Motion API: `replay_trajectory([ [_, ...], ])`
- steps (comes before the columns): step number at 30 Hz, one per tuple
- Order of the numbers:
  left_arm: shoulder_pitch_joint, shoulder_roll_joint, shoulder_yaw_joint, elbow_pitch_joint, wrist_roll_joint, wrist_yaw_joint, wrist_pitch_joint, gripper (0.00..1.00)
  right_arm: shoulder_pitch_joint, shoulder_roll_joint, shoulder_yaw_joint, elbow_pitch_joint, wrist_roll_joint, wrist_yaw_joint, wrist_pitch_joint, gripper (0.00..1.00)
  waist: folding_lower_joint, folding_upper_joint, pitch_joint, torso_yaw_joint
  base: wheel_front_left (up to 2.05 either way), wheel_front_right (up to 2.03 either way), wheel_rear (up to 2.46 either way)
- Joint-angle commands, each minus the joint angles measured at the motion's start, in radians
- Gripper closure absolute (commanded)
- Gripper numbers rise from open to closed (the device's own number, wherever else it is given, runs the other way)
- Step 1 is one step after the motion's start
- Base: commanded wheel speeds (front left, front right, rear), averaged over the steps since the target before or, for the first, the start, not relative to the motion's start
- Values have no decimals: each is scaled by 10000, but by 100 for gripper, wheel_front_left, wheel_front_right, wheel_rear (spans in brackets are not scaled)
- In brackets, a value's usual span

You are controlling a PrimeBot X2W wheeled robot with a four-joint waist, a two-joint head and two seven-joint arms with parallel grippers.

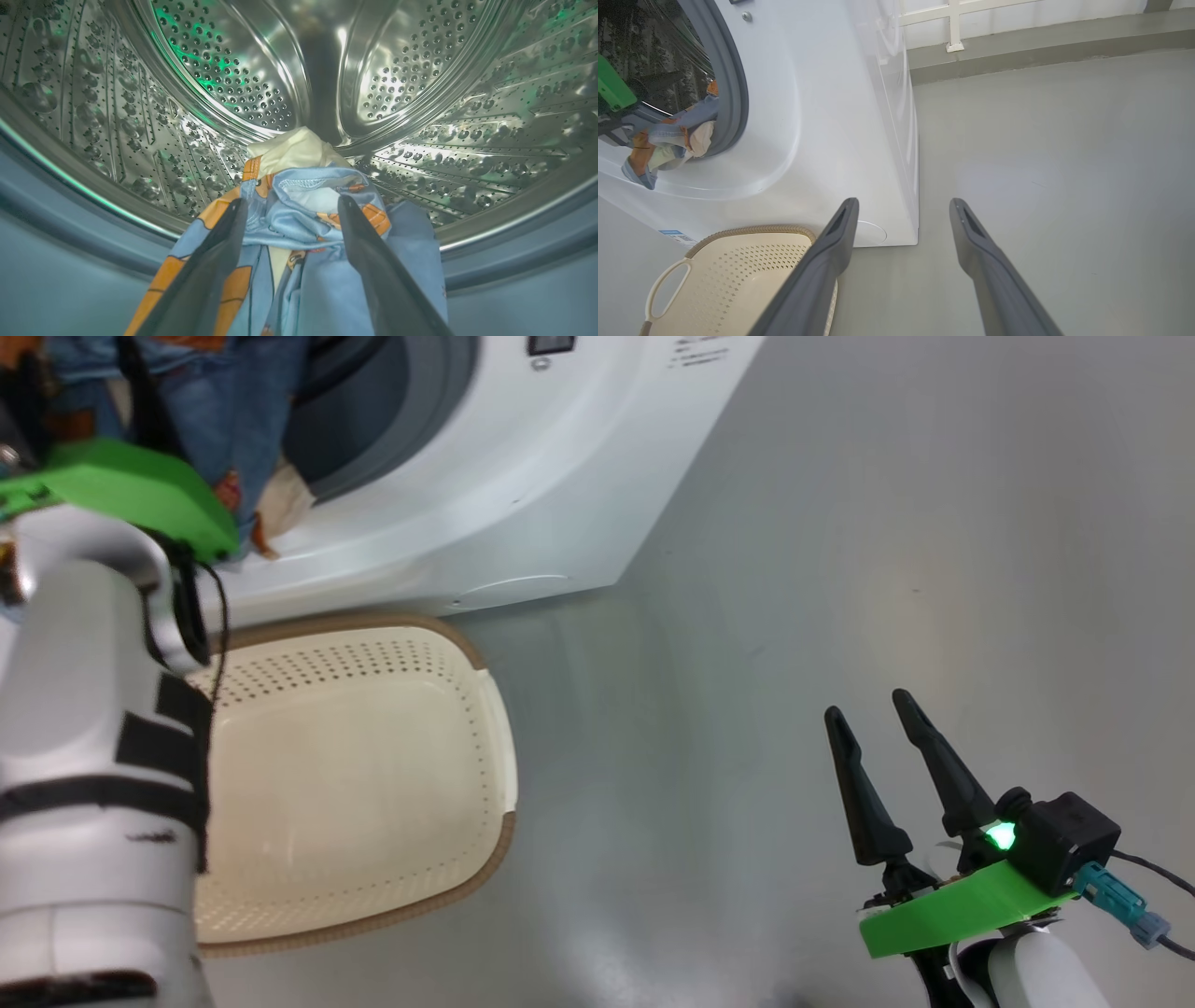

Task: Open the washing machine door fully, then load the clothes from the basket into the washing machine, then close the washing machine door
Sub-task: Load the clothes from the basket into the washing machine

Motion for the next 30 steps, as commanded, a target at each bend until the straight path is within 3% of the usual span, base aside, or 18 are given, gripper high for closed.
replay_trajectory([
  [1, 279, 251, 67, -350, -42, -73, -53, 0, -39, -75, 167, -199, -40, 16, -48, 0, 1, -1, -161, 342, 0, 0, 0],
  [7, 1767, -118, -211, -1661, -314, -569, -53, 0, 10, -297, -114, -303, -136, 16, -48, 0, 1, -1, -252, 865, 0, 0, 0],
  [12, 3638, -283, -702, -3238, -542, -655, -53, 0, 53, -541, -291, -384, -226, 16, -48, 0, 1, -1, -422, 1268, 0, 0, 0],
  [20, 5995, -326, -1528, -5342, -781, -218, 11, 0, 219, -876, -596, -584, -320, 16, -48, 0, 1, -1, -563, 1782, 0, 0, 0],
  [30, 7809, -331, -1945, -7578, -1049, 533, 314, 0, 409, -1075, -828, -726, -366, 16, -48, 0, 1, -1, -758, 2205, 0, 0, 0],
])
